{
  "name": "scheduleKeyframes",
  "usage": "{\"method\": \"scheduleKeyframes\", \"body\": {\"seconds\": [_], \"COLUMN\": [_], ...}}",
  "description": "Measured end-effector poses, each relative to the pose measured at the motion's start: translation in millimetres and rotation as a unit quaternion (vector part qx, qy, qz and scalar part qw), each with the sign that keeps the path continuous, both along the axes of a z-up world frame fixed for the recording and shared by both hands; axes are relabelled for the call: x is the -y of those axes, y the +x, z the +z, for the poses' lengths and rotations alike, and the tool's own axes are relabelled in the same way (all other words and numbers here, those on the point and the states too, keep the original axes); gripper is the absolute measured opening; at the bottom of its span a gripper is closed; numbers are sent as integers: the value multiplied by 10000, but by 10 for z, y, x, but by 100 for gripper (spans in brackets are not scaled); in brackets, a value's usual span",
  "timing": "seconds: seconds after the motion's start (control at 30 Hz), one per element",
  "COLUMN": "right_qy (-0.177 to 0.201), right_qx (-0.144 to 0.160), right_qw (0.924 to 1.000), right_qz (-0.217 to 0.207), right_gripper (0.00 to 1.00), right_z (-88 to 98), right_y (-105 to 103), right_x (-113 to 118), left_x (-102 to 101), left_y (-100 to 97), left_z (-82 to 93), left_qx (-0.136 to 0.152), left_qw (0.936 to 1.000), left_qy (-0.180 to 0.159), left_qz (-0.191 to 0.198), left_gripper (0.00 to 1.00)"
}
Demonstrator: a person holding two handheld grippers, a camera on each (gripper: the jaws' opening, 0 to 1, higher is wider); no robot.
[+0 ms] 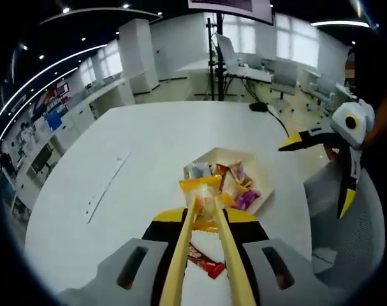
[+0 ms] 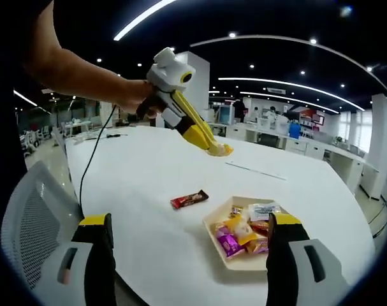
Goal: Place the target food into the container with the food tongs after gripping and lifting it, then release it inside without dropping or visibly crushing the food.
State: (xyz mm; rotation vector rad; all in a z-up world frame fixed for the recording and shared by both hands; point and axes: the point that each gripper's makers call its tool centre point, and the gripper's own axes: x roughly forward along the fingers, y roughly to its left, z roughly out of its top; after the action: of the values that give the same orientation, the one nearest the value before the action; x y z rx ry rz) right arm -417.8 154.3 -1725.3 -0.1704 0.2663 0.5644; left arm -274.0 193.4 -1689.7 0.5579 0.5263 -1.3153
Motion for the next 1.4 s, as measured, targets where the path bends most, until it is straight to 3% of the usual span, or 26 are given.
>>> {"method": "scheduleKeyframes", "body": {"seconds": [0.73, 1.4], "right_qy": [113, 95], "right_qx": [221, 153], "right_qw": [9988, 9992], "right_qz": [-423, -366], "right_gripper": [100, 99], "right_z": [110, 88], "right_y": [48, 38], "right_x": [162, 123], "left_x": [608, 1106], "left_y": [-81, -141], "left_z": [-123, -291], "left_qx": [-85, -204], "left_qw": [9990, 9975], "left_qy": [-33, -64], "left_qz": [-434, -676], "left_gripper": [17, 18]}}
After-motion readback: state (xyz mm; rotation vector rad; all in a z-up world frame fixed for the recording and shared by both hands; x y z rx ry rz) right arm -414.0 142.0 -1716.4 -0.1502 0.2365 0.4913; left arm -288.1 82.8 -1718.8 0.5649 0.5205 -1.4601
